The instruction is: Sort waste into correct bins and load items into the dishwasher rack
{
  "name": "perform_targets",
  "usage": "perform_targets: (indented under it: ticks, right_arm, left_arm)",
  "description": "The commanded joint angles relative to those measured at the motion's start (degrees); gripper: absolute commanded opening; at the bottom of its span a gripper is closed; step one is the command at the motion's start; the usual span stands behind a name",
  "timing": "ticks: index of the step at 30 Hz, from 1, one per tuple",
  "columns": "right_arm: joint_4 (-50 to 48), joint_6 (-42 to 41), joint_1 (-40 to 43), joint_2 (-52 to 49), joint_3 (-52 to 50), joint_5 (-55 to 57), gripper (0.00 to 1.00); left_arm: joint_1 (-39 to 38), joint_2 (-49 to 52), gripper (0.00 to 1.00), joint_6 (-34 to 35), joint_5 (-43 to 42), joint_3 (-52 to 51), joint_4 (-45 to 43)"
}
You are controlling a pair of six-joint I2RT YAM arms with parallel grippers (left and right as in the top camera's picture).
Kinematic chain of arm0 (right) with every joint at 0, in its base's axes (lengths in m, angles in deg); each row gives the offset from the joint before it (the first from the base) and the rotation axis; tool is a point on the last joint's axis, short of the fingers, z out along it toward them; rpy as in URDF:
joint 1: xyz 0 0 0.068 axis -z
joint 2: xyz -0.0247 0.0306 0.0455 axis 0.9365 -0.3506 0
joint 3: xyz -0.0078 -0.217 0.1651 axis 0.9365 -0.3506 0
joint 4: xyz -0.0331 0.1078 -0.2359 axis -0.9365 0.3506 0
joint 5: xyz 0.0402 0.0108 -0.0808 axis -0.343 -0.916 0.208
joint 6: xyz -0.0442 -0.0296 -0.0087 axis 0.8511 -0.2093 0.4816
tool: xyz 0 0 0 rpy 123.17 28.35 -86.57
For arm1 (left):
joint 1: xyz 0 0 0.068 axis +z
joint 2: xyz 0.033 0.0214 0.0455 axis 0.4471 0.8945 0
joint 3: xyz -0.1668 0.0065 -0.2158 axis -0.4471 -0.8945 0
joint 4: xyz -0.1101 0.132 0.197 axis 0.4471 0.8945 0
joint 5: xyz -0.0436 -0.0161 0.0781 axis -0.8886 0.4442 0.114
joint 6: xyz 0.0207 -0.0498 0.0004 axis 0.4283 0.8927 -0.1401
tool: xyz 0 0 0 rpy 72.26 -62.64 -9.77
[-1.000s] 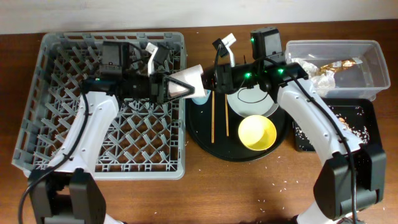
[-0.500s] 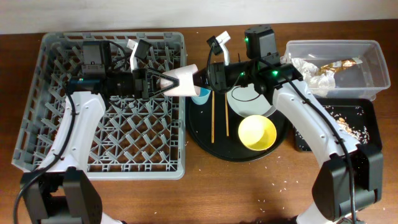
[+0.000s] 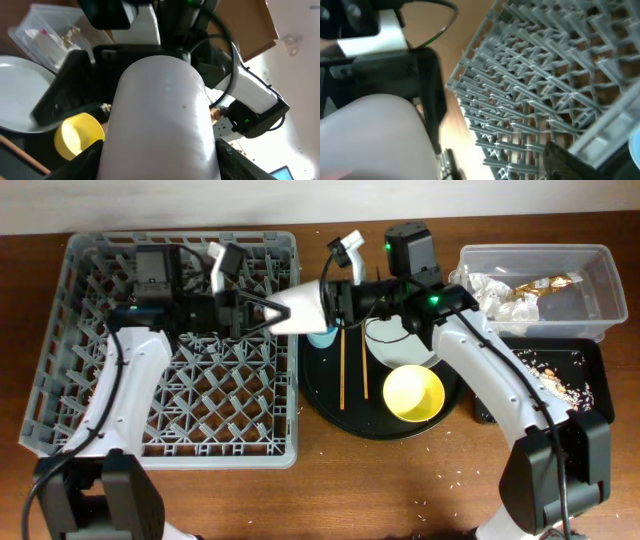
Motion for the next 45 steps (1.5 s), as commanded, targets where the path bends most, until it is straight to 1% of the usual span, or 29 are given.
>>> perform_targets:
  ticks: [1,2,3,4,5,6,7,9,10,13,18,23,25,26,27,28,29,30,33,34,35,36,38,39,40,41,42,44,45]
  right_arm:
    - [1.6,0.4,7.1,-0.5,-0.3,-1.4,0.91]
    - [2.8,1.1,10.1,-0.5,-0.3,-1.5,1.00]
    - [5.5,3.3,13.1,-0.5,-0.3,-1.0,0.98]
    - [9.1,5.4,15.4,-0.5,-0.3,0.1,0.98]
    - [15.8,9.0,16.9,-0.5,-0.3,5.8,0.99]
    - [19.1,9.7,16.7,-0.5,-0.3,10.3,0.98]
    - [21.4,9.6,16.0,-0.5,-0.3,15.1,0.98]
    - [23.8,9.6,15.7,-0.5,-0.3,21.0,0.98]
    - [24.7,9.6,15.7,-0.5,-0.3,22.0,0.99]
    - [27.1,11.1,15.7,-0.5,-0.3,22.5,0.99]
    - [28.6,11.1,15.7,-0.5,-0.3,22.5,0.99]
    - [28.6,11.1,15.6,-0.5,-0.3,22.5,0.99]
    - [28.6,11.1,15.6,-0.5,-0.3,22.5,0.99]
    - [28.6,11.1,15.6,-0.5,-0.3,22.5,1.00]
    - [28.6,11.1,15.4,-0.5,-0.3,22.5,1.00]
    - [27.1,12.3,14.1,-0.5,-0.3,22.6,0.97]
    - [25.3,11.4,12.0,-0.5,-0.2,25.1,0.91]
    - [23.4,8.1,9.9,-0.5,-0.1,29.6,0.89]
    - [14.0,-1.7,1.8,-0.6,0.0,43.8,0.85]
    - [11.5,-4.0,-0.5,-1.2,0.0,48.3,0.82]
    - [9.2,-6.3,-2.9,-3.1,0.0,52.2,0.75]
    - [8.5,-6.5,-3.6,-4.1,0.0,52.5,0.70]
    - [7.3,-7.6,-4.6,-9.0,0.0,51.9,0.65]
    - [7.3,-7.6,-4.7,-10.6,0.0,50.4,0.57]
    - [7.3,-8.5,-4.7,-11.4,-0.1,50.1,0.39]
    - [7.4,-8.5,-4.8,-11.7,-0.1,51.0,0.36]
    - [7.4,-8.5,-4.9,-12.2,-0.1,51.6,0.35]
    - [7.3,-8.5,-5.0,-14.1,-0.1,51.6,0.27]
    - [7.2,-8.5,-5.0,-14.6,-0.1,51.4,0.25]
  left_arm:
    - [5.3,-0.5,0.48,-0.1,1.6,0.9,-0.7]
    - [6.4,-0.5,0.47,0.9,7.4,1.0,-0.7]
    - [6.2,-1.1,0.47,2.8,15.7,1.0,0.6]
    - [5.7,-2.0,0.47,2.9,22.9,1.2,2.8]
    - [4.3,-3.8,0.47,2.8,37.3,3.3,9.5]
    - [1.6,-5.9,0.47,2.8,53.6,6.9,17.8]
    - [-1.6,-7.4,0.47,2.6,67.0,10.9,26.3]
    - [-6.9,-8.6,0.47,2.7,78.4,13.0,37.2]
    - [-8.6,-8.4,0.47,3.0,80.6,12.9,40.2]
    - [-13.5,-5.7,0.47,4.6,84.6,12.5,46.1]
    - [-19.5,3.5,0.47,4.5,84.6,12.5,48.0]
    - [-20.3,11.3,0.47,4.6,86.5,12.5,50.1]
    - [-20.3,11.4,0.47,4.6,87.1,12.5,49.7]
    - [-20.3,11.4,0.52,4.6,87.1,12.5,49.8]
    - [-20.3,11.4,0.82,4.6,87.2,12.5,49.9]
    - [-20.3,11.4,0.99,4.6,87.6,12.5,50.0]
    - [-20.3,11.4,0.99,4.6,87.6,12.8,49.1]
    - [-20.2,11.4,0.99,4.6,87.6,13.5,48.5]
    - [-17.9,11.3,0.99,8.4,87.6,24.4,48.0]
    - [-16.6,11.3,0.99,9.5,87.5,27.3,46.3]
    - [-14.8,11.3,0.99,10.5,87.5,28.9,43.2]
    - [-14.3,11.3,0.99,10.8,87.5,28.9,42.3]
    - [-12.9,11.4,0.99,11.0,87.6,28.8,40.9]
    - [-12.4,11.4,0.99,11.0,88.0,28.8,40.7]
    - [-12.0,11.4,0.99,11.0,88.2,28.8,40.6]
    - [-12.0,11.5,0.99,11.0,88.2,28.8,40.3]
    - [-12.0,11.5,0.99,11.0,88.2,28.8,40.2]
    - [-12.0,11.5,0.99,11.0,88.1,28.7,40.1]
    - [-12.0,11.5,0.99,11.0,88.1,28.7,40.1]
